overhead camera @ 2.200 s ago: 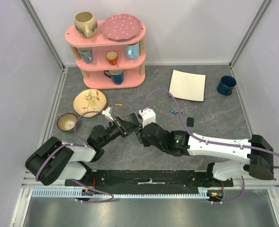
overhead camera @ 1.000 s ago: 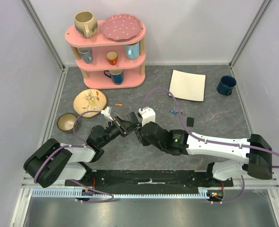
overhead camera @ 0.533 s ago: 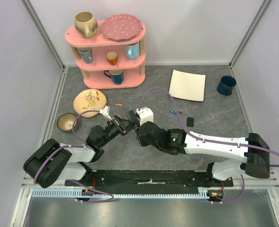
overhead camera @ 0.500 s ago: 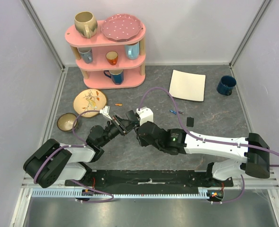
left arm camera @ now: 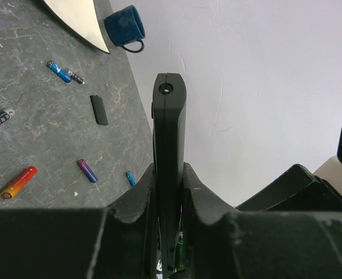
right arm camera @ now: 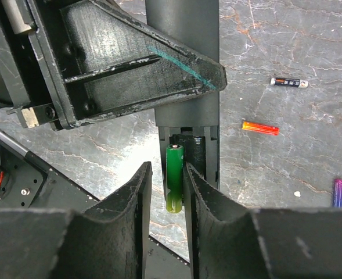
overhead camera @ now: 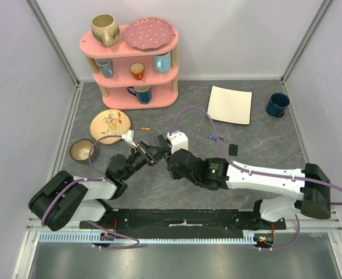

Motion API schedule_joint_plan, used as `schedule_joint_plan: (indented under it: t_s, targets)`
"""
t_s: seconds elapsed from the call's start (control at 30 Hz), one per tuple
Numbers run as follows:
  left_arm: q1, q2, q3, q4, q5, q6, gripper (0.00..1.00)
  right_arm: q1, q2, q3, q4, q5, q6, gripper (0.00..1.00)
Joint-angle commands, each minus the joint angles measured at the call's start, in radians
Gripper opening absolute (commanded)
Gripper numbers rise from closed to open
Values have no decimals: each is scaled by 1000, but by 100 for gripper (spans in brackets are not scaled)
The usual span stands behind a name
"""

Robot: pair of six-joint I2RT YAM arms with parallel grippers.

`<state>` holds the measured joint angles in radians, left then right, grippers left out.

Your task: Load the batteries into the remote control

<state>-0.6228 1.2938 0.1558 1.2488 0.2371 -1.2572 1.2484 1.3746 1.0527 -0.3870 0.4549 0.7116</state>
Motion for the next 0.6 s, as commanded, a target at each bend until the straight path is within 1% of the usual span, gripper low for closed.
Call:
schedule_joint_plan:
  t_s: [0.0,0.03,0.07,0.13,0.17,0.27,0.33,0.43,0.47,0.57]
  targets:
    - [1,-11,13,416,-1,-25,2,3,-14,40,-32,54,6,32]
    - [1,-10,11,416,1,-25,2,3,-20,41,-32,60,5,30]
    - [1,-11,10,416,1,-27,2,2,-22,40,-33,59,3,25]
    - [1,-10,8,416,1,-27,2,2,-28,36,-35,62,3,19]
    - [0,-10,8,416,1,-28,2,-1,-28,36,-35,62,2,13]
    - [-2,-7,10,416,4,-30,2,-6,-31,35,-38,64,0,4]
    - [-3,-1,11,416,5,-33,2,-10,-38,38,-36,68,-1,0]
    - [-5,5,13,416,7,-38,2,-9,-71,26,-1,73,-23,0]
    - [-5,9,13,416,8,-38,2,-9,-84,15,46,68,-40,0]
    - [-5,12,14,416,5,-41,2,-9,-149,-28,111,54,-67,0]
